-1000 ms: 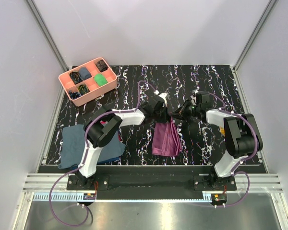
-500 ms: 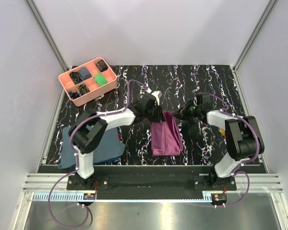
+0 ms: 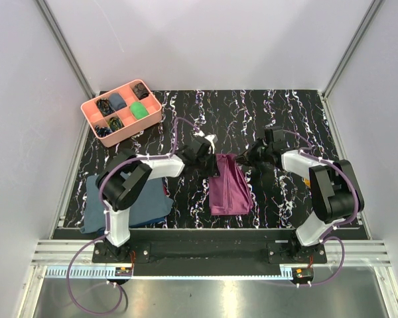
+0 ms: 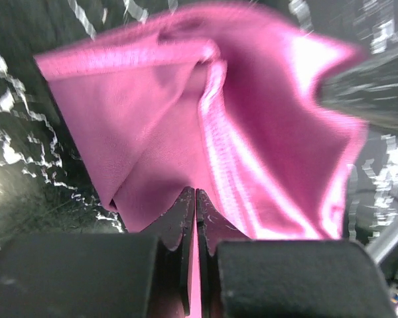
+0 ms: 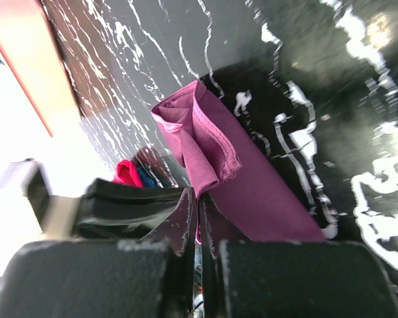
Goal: Fold the napkin into a case and place the utensils inside
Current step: Stuff the top corner of the smaller-rectangle-folded napkin at the center of the board.
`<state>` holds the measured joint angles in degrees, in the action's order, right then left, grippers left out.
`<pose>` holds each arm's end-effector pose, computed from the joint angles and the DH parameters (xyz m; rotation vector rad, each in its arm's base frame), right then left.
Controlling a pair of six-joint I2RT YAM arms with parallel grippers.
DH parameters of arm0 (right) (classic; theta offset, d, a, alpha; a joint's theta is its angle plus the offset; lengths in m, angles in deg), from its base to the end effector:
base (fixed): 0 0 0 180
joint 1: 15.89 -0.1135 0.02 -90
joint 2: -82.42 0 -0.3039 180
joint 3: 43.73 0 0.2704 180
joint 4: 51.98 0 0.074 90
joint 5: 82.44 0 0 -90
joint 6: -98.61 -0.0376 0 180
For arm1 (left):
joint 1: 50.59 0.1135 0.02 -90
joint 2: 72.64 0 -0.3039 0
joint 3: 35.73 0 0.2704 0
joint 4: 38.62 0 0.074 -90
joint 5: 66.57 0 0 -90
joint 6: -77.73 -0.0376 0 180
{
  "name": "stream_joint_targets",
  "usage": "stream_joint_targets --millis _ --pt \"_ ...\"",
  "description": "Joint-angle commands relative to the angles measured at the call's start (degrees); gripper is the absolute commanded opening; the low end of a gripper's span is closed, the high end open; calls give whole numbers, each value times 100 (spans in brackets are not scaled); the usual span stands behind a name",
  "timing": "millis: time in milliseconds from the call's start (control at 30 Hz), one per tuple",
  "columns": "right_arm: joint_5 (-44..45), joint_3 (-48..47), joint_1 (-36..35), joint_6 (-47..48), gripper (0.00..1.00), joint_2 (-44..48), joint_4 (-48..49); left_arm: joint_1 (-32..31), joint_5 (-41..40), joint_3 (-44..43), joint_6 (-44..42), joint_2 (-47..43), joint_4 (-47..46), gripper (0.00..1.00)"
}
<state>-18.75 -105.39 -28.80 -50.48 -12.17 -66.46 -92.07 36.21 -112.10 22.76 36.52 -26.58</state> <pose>0.3317 0.0931 0.1901 0.7987 2.4750 1.0831 0.3133 -0.2881 0.1761 0.2586 2.5058 -0.8694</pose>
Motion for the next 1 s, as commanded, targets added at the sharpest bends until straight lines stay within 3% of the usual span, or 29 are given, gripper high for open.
stream_joint_targets --millis 0,267,600,667,767,800,967 --pt "424 -197 -300 -716 0 142 -222 -177 -161 106 74 166 -520 3" --pt "1013 690 -783 -2858 0 406 1059 -273 -170 422 189 351 -1267 0" --pt "2110 1289 -1302 -4558 0 617 2020 -317 -170 931 101 114 -1794 2" --pt "2208 1324 -1337 -4725 0 617 2072 -317 -135 1098 101 -78 -2013 8" --pt "2287 1351 -1364 -4805 0 678 2029 -309 -12 1380 22 -368 -2269 28" --pt "2357 1359 -1364 -4805 0 696 2011 -309 23 1424 -4 -430 -2269 39" --pt "2516 1351 -1399 -4814 0 837 1739 -309 269 1591 -22 -765 -2488 66"
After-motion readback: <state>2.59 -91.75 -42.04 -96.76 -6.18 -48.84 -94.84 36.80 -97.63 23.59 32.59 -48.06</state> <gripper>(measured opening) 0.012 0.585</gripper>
